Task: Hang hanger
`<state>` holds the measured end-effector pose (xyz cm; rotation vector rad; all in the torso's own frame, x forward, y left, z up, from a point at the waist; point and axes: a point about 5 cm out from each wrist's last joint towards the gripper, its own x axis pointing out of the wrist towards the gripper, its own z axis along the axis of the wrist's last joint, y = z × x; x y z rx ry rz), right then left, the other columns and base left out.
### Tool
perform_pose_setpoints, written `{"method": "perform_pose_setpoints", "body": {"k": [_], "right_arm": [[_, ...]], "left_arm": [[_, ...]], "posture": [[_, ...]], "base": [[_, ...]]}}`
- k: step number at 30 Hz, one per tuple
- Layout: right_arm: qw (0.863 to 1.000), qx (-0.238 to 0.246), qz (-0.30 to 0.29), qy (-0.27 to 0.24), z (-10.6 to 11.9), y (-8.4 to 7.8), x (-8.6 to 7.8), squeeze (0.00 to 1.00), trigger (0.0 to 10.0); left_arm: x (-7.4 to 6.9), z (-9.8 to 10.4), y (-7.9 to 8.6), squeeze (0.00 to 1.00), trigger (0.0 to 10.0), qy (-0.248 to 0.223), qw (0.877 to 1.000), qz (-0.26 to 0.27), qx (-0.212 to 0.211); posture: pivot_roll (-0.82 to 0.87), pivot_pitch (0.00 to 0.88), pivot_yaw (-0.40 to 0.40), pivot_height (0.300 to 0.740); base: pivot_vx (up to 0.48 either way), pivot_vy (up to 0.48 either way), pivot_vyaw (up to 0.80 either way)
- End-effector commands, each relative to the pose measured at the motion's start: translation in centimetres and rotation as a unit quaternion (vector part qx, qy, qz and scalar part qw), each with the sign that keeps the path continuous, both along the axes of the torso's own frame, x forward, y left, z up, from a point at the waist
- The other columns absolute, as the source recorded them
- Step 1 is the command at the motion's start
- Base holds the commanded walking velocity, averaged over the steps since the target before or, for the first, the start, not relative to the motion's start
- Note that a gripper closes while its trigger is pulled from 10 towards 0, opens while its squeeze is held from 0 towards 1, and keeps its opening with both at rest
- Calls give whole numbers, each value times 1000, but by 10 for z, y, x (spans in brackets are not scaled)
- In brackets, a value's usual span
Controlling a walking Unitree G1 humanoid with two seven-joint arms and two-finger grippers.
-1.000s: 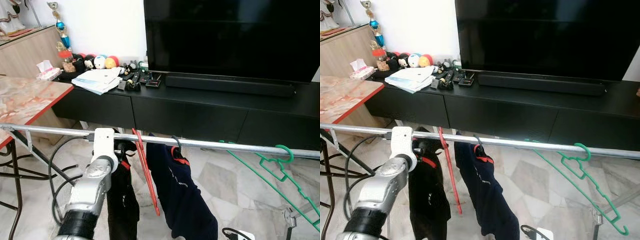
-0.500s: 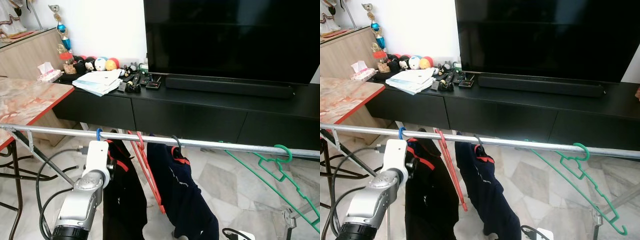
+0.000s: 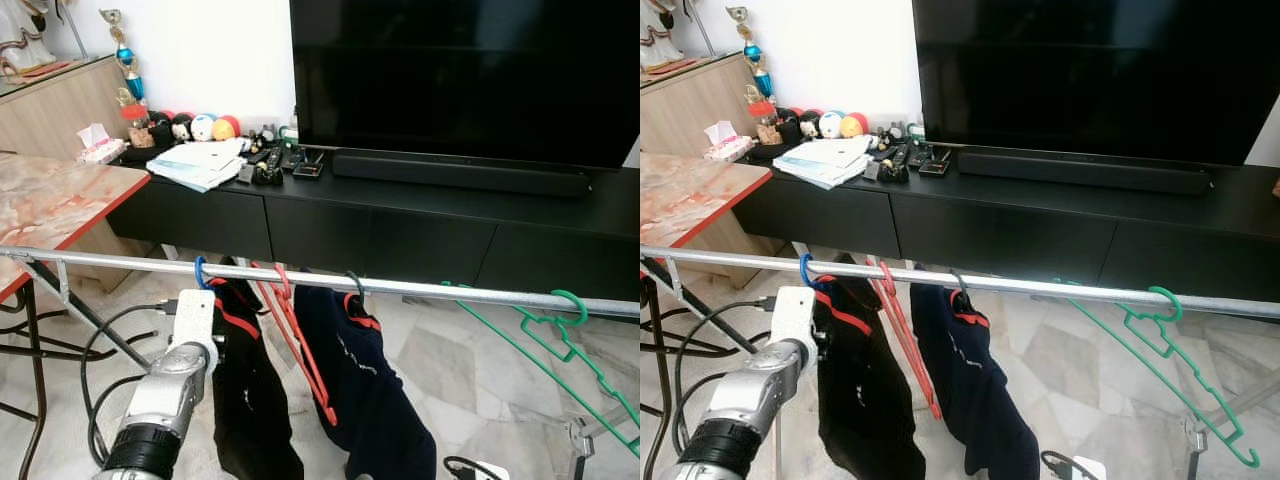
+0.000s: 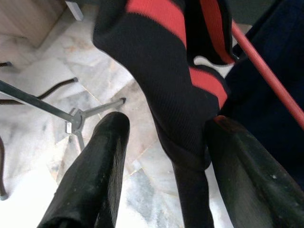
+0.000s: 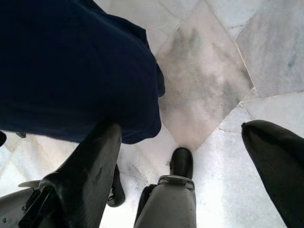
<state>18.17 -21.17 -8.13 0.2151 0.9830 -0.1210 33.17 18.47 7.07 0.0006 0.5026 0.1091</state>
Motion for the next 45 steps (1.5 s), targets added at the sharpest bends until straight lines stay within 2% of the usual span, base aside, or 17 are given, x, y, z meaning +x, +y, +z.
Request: {"method": "perform_pose_setpoints", "body": {"k": [1,8,18,19,20,21,22,29,31,34,39,45], "right_arm": [[1000,2,-1,4,-1,2,-2,0,10000],[1000,1,-5,6,-2,0,-4,0,10000],[1000,1,-6,7,-3,0,-6,0,10000],[1000,1,-6,7,-3,0,-6,0,10000],[1000,1,-7,7,-3,0,-6,0,10000],[1000,1,-7,7,-3,0,-6,0,10000],[1000,1,-8,7,-3,0,-6,0,10000],[1000,1,-9,7,-3,0,-6,0,10000],[1000,1,-9,7,-3,0,-6,0,10000],[1000,1,-8,6,-3,0,-6,0,10000],[1000,2,-8,6,-3,0,-5,0,10000],[1000,2,-8,5,-2,0,-5,0,10000]], "left_arm": [[5,0,2,0,10000,-4,1000,6,-2],[12,-2,4,0,10000,-7,1000,28,-2],[19,-8,-6,0,10000,-3,999,44,-27],[20,-9,-6,0,5804,-2,999,46,-28],[20,-9,-7,0,2706,-2,999,47,-27],[20,-9,-7,0,2706,-2,998,48,-27],[20,-8,-7,0,0,-3,998,50,-28],[21,-8,-6,0,0,-8,998,59,-28],[23,-5,-1,0,0,-17,996,85,-23],[23,-3,2,0,0,-22,995,92,-17],[24,-1,3,0,0,-27,996,89,-1],[24,-4,-6,0,0,-23,997,67,0]], "posture": [[-69,5,60,740],[-78,30,56,740],[-93,51,56,740],[-96,54,56,740],[-96,54,56,740],[-96,54,56,740],[-98,56,57,740],[-99,58,57,740],[-96,57,58,740],[-95,56,58,740],[-94,56,58,740],[-96,52,60,740]], "base": [[0,0,0],[0,0,0],[0,0,0],[0,0,0],[0,0,0],[0,0,0],[0,0,0],[0,0,0],[0,0,0],[0,0,0],[0,0,0],[0,0,0]]}}
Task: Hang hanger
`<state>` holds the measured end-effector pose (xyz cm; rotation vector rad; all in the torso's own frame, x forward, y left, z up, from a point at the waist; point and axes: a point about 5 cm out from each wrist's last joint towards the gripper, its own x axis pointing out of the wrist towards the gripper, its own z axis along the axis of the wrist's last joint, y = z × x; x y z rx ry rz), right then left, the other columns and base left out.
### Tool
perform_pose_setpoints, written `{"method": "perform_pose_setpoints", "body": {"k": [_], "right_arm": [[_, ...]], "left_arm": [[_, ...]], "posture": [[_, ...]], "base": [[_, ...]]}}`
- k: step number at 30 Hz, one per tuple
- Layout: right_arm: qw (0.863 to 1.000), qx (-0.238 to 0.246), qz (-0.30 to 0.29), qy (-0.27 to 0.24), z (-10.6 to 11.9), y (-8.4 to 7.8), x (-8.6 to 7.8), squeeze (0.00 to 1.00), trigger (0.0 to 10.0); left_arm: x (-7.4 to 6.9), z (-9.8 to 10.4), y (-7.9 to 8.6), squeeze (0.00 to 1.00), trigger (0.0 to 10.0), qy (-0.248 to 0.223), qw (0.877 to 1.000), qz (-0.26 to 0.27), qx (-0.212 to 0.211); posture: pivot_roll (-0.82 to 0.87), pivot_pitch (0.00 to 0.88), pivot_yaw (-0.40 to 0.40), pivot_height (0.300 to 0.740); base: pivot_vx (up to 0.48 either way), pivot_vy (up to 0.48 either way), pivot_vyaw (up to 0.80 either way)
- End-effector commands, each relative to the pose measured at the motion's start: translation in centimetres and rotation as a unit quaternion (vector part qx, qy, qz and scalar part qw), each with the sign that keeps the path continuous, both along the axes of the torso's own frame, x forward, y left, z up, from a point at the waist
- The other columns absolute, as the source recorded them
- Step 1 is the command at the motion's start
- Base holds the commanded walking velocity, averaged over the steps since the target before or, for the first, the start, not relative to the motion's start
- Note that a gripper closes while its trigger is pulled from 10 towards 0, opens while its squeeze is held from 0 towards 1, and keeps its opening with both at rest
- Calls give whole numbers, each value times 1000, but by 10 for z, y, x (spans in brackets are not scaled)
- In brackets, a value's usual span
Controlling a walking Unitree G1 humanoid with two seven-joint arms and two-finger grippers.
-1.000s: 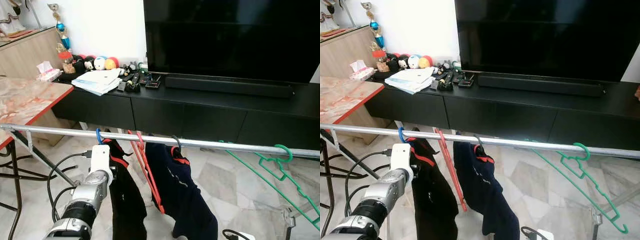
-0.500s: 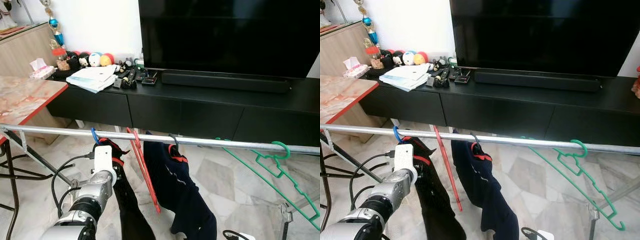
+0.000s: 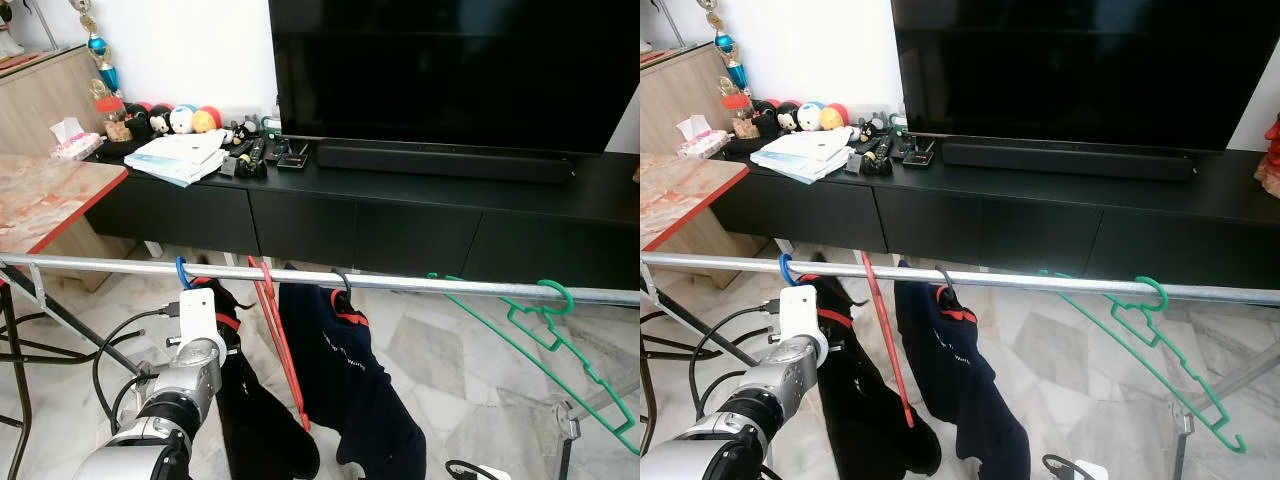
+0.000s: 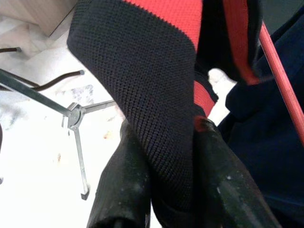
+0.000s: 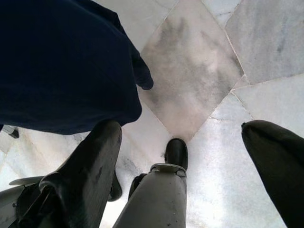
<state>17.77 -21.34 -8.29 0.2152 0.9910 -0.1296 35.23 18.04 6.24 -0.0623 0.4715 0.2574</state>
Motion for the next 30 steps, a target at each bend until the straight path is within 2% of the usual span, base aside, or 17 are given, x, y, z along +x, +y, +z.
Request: {"method": "perform_pose_setpoints", "body": {"k": [1,8,11,17,25,30], "right_arm": [[1000,4,-5,1,-1,2,-1,0,10000],[1000,3,-6,0,0,2,0,0,10000],[1000,3,-6,-1,0,2,0,0,10000],[1000,3,-3,0,0,1,0,0,10000],[1000,2,1,1,0,1,0,0,10000],[1000,2,2,2,0,1,-1,0,10000]], "left_arm": [[3,4,-2,0,0,-6,1000,-11,11],[0,-2,-12,0,0,-10,999,-41,0],[-2,-2,-11,0,0,-18,998,-53,13],[-7,-2,0,0,0,-49,996,-58,38],[-17,8,21,0,0,-98,991,-35,79],[-23,15,26,0,0,-131,987,-30,88]], "posture": [[-96,52,60,740],[-94,44,61,740],[-92,41,61,740],[-80,38,57,740],[-69,27,57,740],[-67,19,59,740]], "base": [[0,0,0],[0,0,0],[0,0,0],[0,0,0],[0,0,0],[0,0,0]]}}
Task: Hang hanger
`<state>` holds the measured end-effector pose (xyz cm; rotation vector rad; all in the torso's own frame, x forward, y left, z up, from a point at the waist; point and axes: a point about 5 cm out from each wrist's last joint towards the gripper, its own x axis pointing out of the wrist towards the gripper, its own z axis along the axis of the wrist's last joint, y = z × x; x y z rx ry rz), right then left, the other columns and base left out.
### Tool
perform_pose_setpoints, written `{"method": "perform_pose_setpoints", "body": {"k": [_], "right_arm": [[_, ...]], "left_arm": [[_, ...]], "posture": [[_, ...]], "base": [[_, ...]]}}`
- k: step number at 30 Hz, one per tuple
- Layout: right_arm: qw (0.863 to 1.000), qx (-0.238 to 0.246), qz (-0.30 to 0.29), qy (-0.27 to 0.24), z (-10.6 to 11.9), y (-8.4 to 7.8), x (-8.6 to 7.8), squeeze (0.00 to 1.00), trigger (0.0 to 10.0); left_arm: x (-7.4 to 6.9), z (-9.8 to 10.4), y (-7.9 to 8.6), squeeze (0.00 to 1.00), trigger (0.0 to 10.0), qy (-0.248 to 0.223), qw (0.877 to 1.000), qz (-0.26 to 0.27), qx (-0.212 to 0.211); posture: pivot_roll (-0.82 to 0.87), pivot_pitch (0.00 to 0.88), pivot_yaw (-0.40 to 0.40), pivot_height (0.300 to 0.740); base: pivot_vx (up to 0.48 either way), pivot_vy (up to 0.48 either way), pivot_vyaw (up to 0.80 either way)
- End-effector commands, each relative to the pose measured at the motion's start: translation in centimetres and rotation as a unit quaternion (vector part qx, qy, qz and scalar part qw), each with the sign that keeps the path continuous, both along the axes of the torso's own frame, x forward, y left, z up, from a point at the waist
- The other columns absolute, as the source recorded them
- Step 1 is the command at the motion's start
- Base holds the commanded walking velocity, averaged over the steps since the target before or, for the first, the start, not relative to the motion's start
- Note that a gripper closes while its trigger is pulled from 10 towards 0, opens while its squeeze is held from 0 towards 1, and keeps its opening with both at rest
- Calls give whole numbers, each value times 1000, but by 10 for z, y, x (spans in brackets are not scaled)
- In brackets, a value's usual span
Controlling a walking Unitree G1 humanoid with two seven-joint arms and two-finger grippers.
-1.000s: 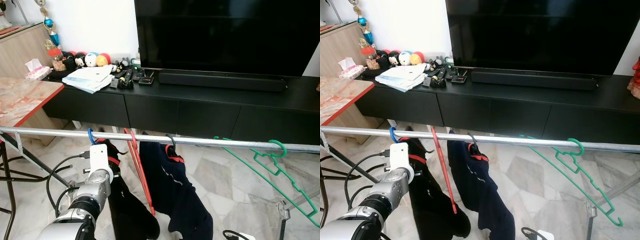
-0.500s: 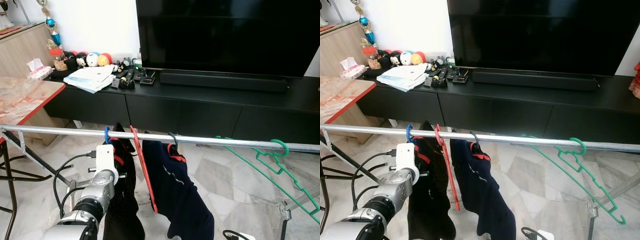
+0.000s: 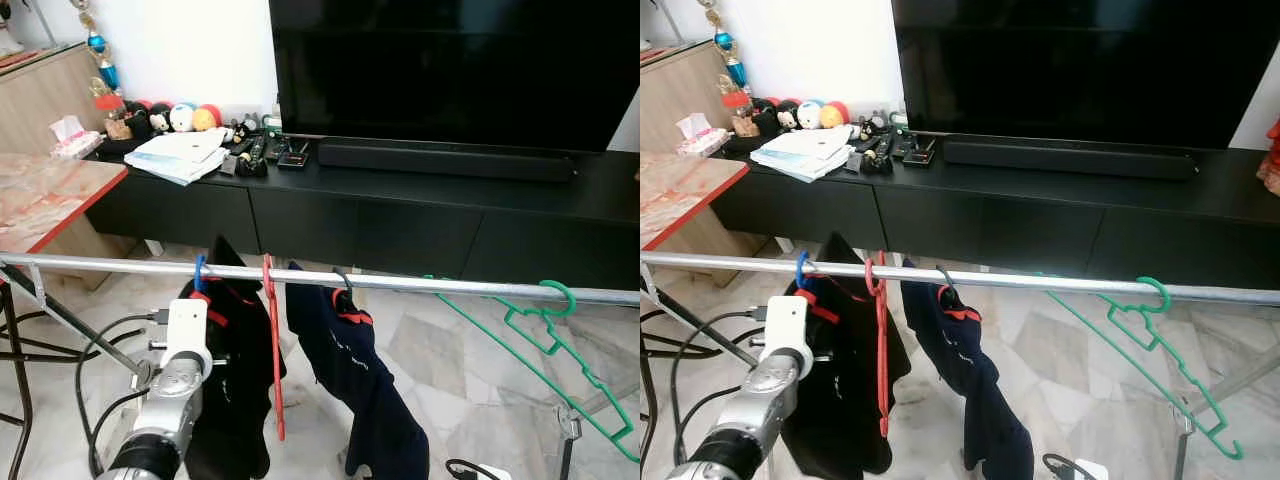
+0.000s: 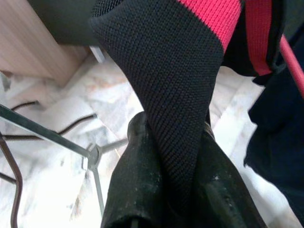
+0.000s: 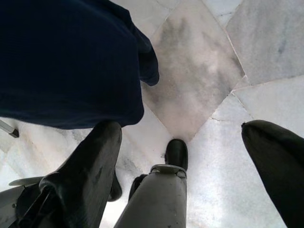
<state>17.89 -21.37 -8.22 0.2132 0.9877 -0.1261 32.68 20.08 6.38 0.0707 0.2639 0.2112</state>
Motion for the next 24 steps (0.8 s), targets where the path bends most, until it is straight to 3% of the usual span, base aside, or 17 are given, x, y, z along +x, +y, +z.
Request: {"method": "perform_pose_setpoints", "body": {"k": [1,8,9,10,11,16,24], "right_arm": [[1000,2,1,4,-1,2,-2,0,10000],[1000,2,2,4,-2,2,-2,0,10000],[1000,2,3,5,-2,2,-3,0,10000],[1000,2,3,5,-2,2,-3,0,10000],[1000,2,4,5,-2,2,-3,0,10000],[1000,1,3,5,-2,1,-3,0,10000],[1000,2,-2,1,-1,2,0,0,10000]], "left_arm": [[1,15,6,0,0,-44,999,3,15],[-24,4,6,0,0,-49,998,-6,26],[-35,-3,6,0,980,-46,998,-12,30],[-41,-8,5,0,3647,-42,999,-16,31],[-52,-14,5,0,10000,-33,999,-21,33],[-70,-21,4,0,10000,-25,999,-18,30],[-72,-20,-4,0,10000,-16,999,-36,21]], "posture": [[-66,15,60,740],[-63,3,64,740],[-63,3,64,740],[-62,0,64,740],[-59,0,63,740],[-57,0,63,740],[-46,0,67,740]], "base": [[0,0,0],[0,0,0],[0,0,0],[0,0,0],[0,0,0],[0,0,0],[0,0,0]]}}
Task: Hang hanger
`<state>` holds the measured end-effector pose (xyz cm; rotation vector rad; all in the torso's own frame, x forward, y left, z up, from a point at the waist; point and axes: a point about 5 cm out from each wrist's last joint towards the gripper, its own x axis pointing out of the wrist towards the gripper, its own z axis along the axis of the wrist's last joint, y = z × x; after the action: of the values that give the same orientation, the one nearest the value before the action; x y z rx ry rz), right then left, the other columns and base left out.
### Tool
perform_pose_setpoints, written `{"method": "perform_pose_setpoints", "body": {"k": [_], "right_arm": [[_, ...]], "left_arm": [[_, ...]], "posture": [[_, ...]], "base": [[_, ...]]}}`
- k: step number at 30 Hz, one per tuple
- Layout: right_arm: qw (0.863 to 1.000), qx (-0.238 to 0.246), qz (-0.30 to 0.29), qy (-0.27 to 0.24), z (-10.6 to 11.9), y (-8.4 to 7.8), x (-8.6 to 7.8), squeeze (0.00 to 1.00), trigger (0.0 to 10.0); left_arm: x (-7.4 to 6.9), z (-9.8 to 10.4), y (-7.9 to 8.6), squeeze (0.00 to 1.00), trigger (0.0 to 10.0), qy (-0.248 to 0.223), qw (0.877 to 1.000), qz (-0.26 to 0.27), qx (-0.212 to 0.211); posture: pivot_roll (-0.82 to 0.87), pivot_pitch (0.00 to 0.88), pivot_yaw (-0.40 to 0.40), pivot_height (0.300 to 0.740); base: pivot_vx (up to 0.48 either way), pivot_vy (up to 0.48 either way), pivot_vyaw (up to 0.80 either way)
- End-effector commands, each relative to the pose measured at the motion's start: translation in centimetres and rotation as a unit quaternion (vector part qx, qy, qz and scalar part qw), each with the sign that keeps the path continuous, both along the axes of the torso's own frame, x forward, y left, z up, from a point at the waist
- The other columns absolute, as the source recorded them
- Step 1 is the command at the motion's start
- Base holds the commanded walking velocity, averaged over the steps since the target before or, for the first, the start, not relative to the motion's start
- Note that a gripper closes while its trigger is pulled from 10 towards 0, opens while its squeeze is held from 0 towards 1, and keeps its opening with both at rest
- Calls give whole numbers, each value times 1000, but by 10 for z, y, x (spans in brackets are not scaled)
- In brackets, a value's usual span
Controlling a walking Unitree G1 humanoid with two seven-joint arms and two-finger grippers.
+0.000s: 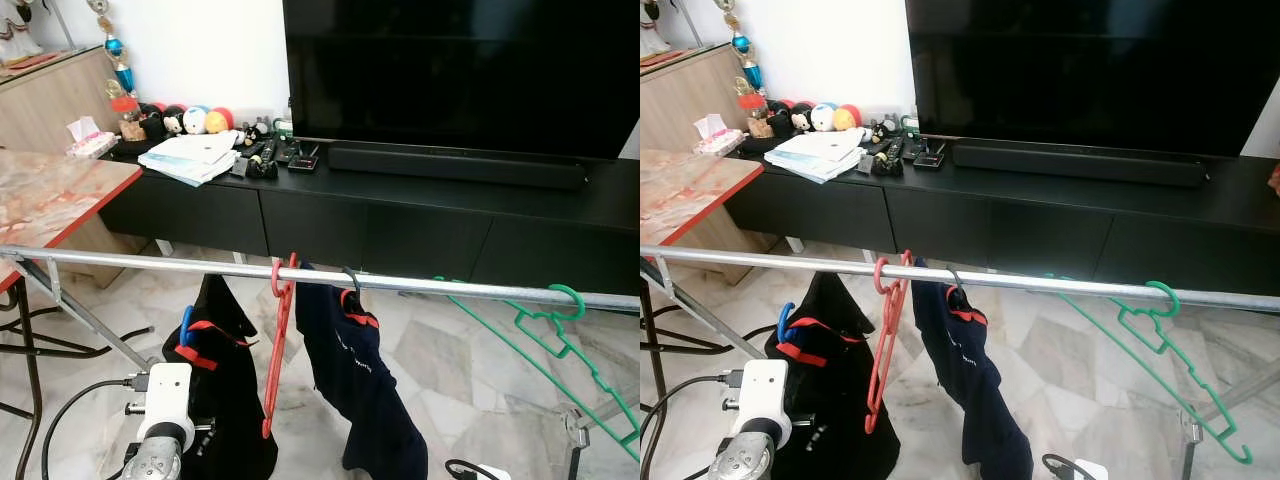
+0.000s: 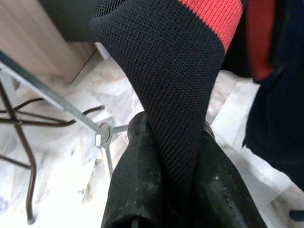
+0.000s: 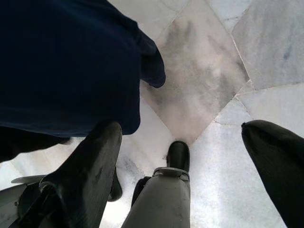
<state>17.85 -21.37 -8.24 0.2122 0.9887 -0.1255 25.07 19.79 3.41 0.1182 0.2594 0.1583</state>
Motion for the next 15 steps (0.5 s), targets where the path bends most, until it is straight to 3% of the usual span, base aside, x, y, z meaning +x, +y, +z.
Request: {"method": "perform_pose_setpoints", "body": {"k": [1,15], "right_arm": [[1000,2,-3,-1,0,3,1,0,10000],[1000,3,-13,-4,1,4,3,0,10000]], "left_arm": [[4,10,-1,0,10000,-17,1000,-6,0],[9,15,-3,0,10000,-17,1000,-9,-5]], "posture": [[-50,0,71,740],[-49,0,78,740]], "base": [[-277,0,0],[-298,0,0]]}}
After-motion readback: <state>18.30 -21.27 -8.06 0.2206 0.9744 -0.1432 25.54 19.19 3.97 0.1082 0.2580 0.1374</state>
